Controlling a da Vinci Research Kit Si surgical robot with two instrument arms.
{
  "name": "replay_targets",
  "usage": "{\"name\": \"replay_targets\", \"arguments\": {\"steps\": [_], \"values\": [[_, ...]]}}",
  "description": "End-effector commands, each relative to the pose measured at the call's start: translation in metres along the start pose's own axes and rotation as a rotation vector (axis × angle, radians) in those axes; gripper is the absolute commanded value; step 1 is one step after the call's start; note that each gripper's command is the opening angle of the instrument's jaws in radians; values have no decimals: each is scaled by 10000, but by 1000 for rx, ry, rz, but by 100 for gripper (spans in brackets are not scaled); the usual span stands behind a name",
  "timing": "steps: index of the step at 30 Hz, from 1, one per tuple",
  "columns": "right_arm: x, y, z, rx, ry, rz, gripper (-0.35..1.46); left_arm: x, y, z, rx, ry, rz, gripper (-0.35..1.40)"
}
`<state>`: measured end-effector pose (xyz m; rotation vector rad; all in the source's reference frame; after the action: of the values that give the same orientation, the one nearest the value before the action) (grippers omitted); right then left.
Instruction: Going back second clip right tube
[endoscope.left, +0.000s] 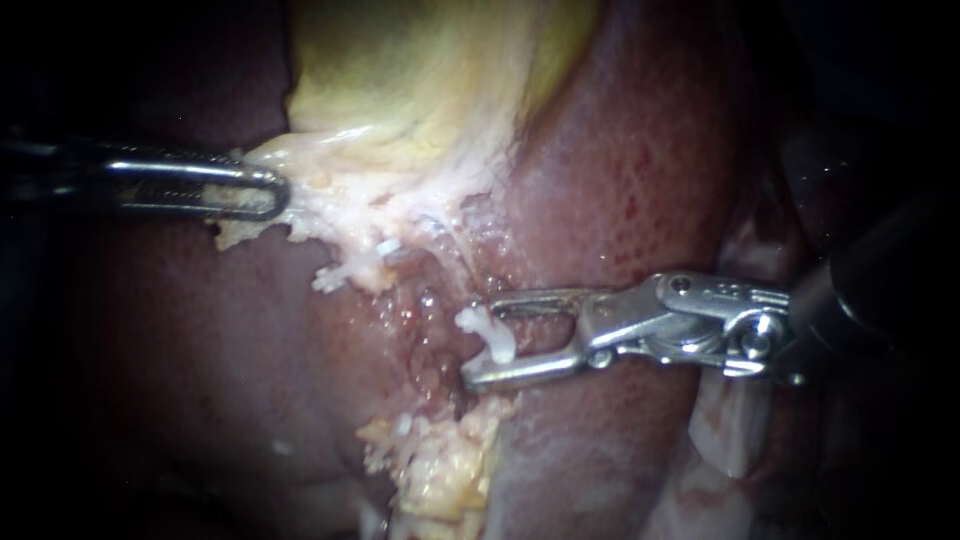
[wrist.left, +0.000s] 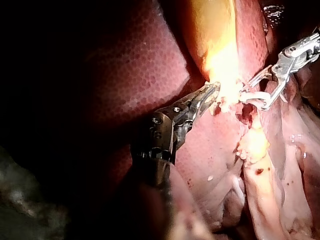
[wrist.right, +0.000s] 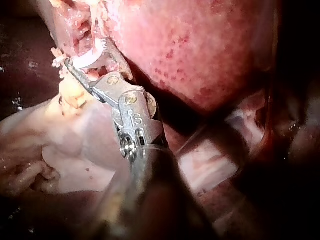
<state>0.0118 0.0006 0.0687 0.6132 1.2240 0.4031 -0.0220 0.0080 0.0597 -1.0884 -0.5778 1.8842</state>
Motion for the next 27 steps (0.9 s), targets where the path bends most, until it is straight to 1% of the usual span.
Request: {"name": "replay_targets", "arguments": {"steps": [1,3,10,16,18,19,21,24,27], "values": [[2,-1,-3,1,0,-20,50,0,0,0,-1,0,0,-35],[4,-1,-10,1,1,-54,50,0,0,0,-1,0,0,-35],[11,-4,-24,5,2,-125,50,0,0,-1,-1,0,0,-35],[13,-6,-28,8,2,-142,50,0,0,-1,-1,0,0,-35],[13,-6,-27,7,2,-112,50,0,1,-1,-1,0,0,-35],[13,-6,-26,6,2,-82,50,0,1,-1,-1,0,0,-35],[13,-5,-24,5,3,-59,50,0,0,-1,-1,0,0,-35],[12,-5,-15,0,3,-13,50,0,1,0,-1,0,0,-35],[7,-5,-1,-6,3,18,50,0,1,0,-1,0,0,-35]]}}
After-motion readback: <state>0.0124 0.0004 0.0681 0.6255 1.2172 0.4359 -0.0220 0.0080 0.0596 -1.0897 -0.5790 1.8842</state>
